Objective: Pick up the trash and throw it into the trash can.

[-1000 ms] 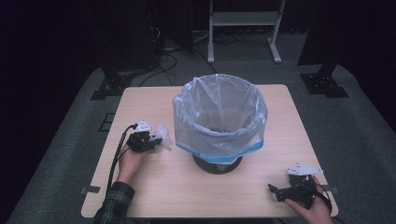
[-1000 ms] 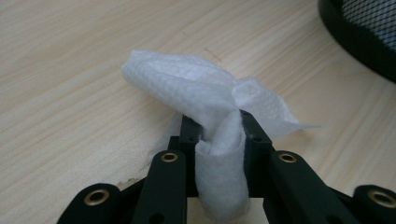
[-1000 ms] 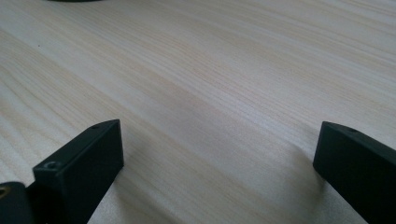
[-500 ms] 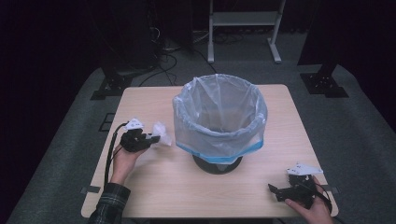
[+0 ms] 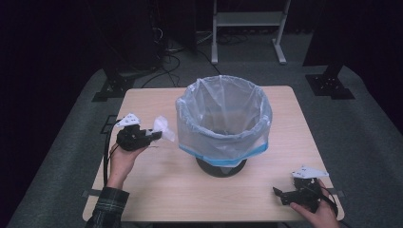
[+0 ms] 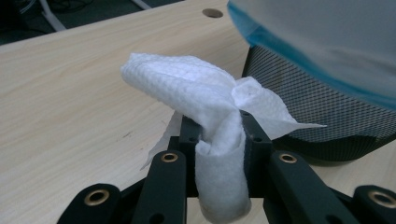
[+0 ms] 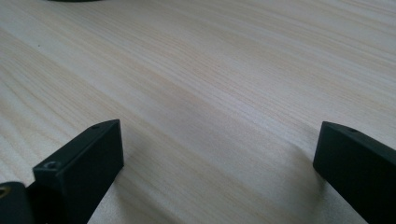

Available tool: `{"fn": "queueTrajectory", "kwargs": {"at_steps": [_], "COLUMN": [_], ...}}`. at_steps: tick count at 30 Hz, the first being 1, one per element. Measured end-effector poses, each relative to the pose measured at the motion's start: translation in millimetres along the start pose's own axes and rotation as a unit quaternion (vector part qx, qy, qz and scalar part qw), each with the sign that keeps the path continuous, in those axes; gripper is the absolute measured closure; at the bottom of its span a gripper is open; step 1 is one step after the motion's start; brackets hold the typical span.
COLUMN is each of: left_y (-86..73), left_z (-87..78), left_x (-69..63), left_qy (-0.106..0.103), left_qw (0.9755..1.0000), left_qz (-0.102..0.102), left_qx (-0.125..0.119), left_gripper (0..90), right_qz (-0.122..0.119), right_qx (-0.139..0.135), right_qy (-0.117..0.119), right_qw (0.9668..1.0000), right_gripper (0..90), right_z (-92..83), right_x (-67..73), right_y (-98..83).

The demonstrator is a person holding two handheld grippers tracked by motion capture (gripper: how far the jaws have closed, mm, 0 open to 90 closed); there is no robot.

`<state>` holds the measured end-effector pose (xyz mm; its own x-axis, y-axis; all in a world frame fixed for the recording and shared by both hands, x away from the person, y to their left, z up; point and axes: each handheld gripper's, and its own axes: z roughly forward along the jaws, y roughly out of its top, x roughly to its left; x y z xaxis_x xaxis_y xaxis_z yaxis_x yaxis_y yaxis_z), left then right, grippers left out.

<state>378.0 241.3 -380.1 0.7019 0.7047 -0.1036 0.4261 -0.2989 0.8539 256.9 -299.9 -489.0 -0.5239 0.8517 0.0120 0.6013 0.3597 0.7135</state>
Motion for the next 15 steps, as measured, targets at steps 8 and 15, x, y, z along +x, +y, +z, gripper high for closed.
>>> {"fn": "queueTrajectory", "kwargs": {"at_steps": [8,15], "left_y": [18.8,31.8], "left_z": [-9.6,-18.4], "left_x": [-14.4,-23.4], "left_qy": [-0.005,-0.005], "left_qw": [0.9999,0.9995], "left_qz": [0.009,0.021], "left_qx": [-0.007,-0.024], "left_gripper": [75.2,75.0], "right_qz": [0.000,0.000], "right_qx": [0.000,0.000], "right_qy": [0.000,0.000], "right_qw": [1.0000,1.0000], "right_gripper": [0.2,0.1], "right_z": [0.0,0.0], "right_x": [0.0,0.0], "right_y": [0.0,0.0]}}
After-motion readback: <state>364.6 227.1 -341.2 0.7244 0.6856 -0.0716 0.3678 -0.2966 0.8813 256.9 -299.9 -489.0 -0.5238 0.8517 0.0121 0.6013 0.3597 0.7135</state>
